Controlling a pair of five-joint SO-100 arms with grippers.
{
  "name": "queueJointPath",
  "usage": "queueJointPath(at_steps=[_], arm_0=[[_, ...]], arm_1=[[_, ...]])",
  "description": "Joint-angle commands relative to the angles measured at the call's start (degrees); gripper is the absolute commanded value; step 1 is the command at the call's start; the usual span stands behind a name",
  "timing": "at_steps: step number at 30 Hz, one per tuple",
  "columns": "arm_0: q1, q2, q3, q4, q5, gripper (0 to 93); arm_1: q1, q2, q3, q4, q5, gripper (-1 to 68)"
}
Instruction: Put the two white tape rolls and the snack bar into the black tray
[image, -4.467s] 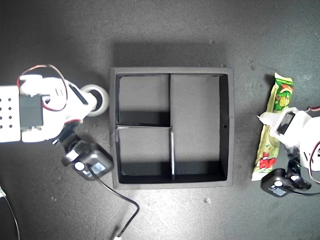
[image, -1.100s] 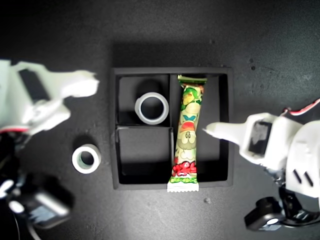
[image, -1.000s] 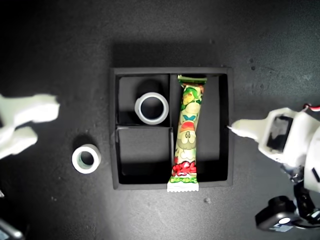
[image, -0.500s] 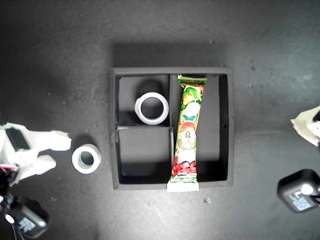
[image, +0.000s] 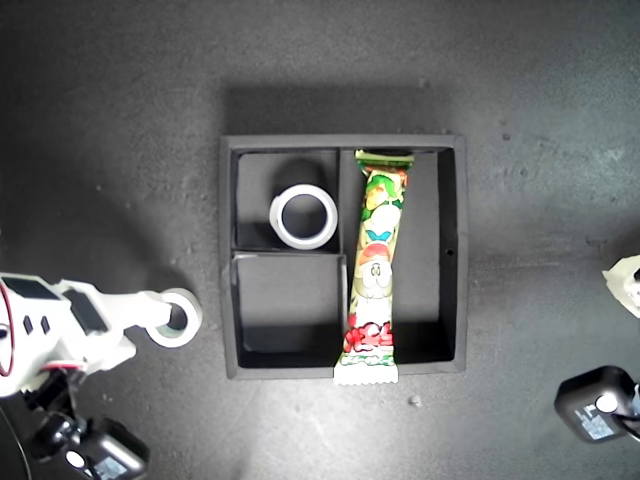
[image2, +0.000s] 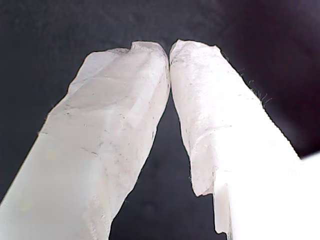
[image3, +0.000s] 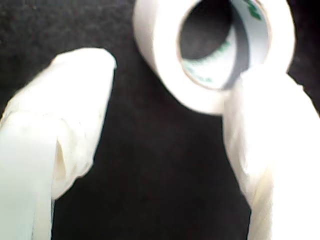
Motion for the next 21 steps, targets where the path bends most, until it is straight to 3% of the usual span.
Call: queueJointPath(at_steps=[1,5,21], arm_0=[[0.97,-3.34,-4.57,-1.85,-0.44,17.0],[1.32,-7.47,-6.68,-2.55,-0.26,17.0],[2.55,-11.69,-7.82,-3.78,-1.41,16.1]], arm_1=[[-0.35,10.02,8.44,-6.24,2.55,-0.1],[-0.79,18.19,17.14,-10.37,5.01,-0.1],[-2.2,18.28,22.06,-12.48,6.94,-0.2]])
